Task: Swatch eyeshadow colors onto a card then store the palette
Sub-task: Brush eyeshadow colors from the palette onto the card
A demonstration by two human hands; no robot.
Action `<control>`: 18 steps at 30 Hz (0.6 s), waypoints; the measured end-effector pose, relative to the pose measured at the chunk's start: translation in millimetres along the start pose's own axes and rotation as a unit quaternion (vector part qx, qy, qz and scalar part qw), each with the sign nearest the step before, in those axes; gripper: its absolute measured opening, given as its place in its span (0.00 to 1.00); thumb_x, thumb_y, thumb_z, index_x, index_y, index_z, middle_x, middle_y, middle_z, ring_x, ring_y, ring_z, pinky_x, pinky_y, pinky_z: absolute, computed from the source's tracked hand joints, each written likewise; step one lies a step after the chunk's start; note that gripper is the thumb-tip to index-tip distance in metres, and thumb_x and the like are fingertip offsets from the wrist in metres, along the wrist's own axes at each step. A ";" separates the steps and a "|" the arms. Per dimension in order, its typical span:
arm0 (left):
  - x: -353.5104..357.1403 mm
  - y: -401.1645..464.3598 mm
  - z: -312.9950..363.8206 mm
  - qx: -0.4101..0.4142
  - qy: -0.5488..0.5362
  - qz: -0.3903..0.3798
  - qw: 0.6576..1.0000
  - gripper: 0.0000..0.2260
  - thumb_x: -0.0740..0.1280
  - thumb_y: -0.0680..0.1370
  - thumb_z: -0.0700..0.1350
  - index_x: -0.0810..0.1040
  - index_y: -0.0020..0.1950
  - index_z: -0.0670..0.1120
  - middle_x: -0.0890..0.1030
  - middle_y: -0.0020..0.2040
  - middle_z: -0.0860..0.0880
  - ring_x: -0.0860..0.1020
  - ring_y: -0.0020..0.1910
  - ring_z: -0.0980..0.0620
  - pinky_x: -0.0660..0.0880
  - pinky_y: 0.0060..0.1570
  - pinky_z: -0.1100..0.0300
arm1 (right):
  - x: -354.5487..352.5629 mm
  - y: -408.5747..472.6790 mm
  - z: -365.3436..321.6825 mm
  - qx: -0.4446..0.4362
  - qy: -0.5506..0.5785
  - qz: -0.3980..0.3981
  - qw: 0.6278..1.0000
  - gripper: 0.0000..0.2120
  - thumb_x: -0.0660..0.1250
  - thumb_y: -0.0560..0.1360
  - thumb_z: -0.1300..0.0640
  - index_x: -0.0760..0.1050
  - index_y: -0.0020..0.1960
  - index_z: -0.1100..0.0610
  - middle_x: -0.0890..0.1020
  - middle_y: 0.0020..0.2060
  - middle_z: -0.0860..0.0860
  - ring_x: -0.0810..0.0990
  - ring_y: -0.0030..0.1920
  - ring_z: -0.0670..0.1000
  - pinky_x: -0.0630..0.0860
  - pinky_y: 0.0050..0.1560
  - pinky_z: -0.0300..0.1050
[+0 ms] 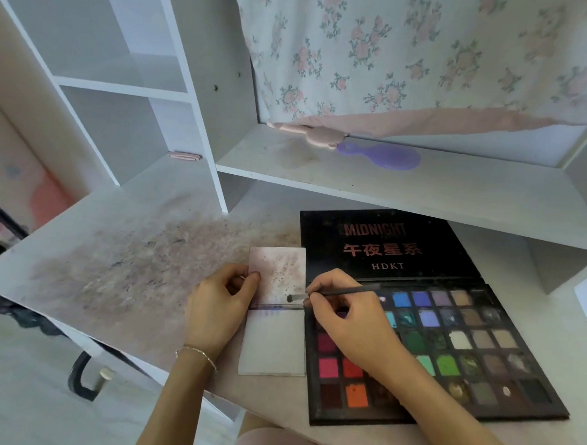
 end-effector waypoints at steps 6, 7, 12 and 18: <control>0.3 -0.2 -2.3 -0.004 0.007 0.002 1.000 0.06 0.68 0.73 0.48 0.76 0.38 0.58 0.78 0.30 0.56 0.75 0.32 0.58 0.66 0.31 0.62 | 7.0 0.4 8.5 0.011 -0.002 -0.014 1.000 0.07 0.63 0.73 0.59 0.73 0.40 0.48 0.81 0.37 0.48 0.77 0.37 0.45 0.74 0.35 0.36; 0.5 -0.2 -2.2 -0.003 0.008 0.001 1.000 0.06 0.68 0.73 0.48 0.76 0.38 0.58 0.78 0.30 0.56 0.75 0.32 0.58 0.66 0.30 0.62 | 8.0 0.4 9.0 0.012 -0.004 -0.019 1.000 0.07 0.63 0.73 0.59 0.73 0.40 0.48 0.81 0.37 0.47 0.77 0.37 0.44 0.73 0.35 0.34; 0.1 0.1 -1.0 0.000 0.013 0.004 1.000 0.07 0.68 0.73 0.48 0.76 0.37 0.58 0.77 0.29 0.56 0.75 0.31 0.59 0.66 0.30 0.62 | 10.3 -0.2 9.8 0.018 -0.015 -0.036 0.999 0.05 0.64 0.73 0.59 0.73 0.40 0.50 0.80 0.36 0.48 0.76 0.35 0.43 0.73 0.34 0.33; 0.6 -0.1 -1.5 0.001 0.006 0.002 1.000 0.07 0.68 0.74 0.47 0.76 0.37 0.58 0.78 0.30 0.55 0.75 0.32 0.56 0.70 0.33 0.60 | 13.4 -1.1 10.1 0.021 -0.025 -0.049 0.998 0.05 0.63 0.74 0.59 0.72 0.41 0.50 0.81 0.37 0.53 0.77 0.37 0.49 0.75 0.37 0.43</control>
Point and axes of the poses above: each hand's wrist, its own y-axis towards the middle knuckle, its own x-axis out of the palm, z = x × y, the point moved 10 cm from there along y, towards the middle knuckle
